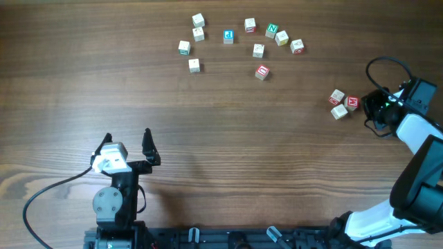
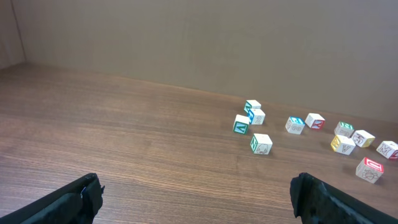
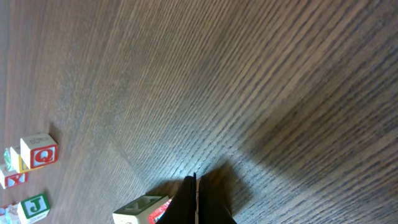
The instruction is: Form a circle
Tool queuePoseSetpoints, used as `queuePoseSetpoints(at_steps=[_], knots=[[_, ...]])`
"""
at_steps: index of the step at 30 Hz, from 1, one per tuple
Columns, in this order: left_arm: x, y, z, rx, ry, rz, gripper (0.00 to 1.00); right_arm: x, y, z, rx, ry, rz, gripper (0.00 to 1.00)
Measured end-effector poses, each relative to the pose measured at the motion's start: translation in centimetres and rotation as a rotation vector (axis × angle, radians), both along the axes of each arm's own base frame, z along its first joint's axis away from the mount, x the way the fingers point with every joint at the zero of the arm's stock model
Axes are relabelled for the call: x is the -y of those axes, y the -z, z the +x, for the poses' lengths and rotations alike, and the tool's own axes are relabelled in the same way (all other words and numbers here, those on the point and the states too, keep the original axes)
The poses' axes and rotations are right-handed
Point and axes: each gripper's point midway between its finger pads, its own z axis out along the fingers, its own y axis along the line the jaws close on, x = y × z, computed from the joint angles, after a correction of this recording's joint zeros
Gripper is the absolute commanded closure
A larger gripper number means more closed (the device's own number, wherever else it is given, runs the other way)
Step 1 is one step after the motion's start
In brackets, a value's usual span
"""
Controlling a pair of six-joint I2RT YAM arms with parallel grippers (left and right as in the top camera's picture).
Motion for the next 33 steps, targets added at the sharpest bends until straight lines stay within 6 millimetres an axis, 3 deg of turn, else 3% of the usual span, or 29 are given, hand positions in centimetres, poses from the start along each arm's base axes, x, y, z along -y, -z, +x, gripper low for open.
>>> queuePoseSetpoints(at_steps=[33], knots=[[0.0, 0.0, 0.0, 0.0, 0.0, 0.0, 0.0, -1.2, -0.1, 0.3, 0.01, -0.035, 0.031, 0.96]])
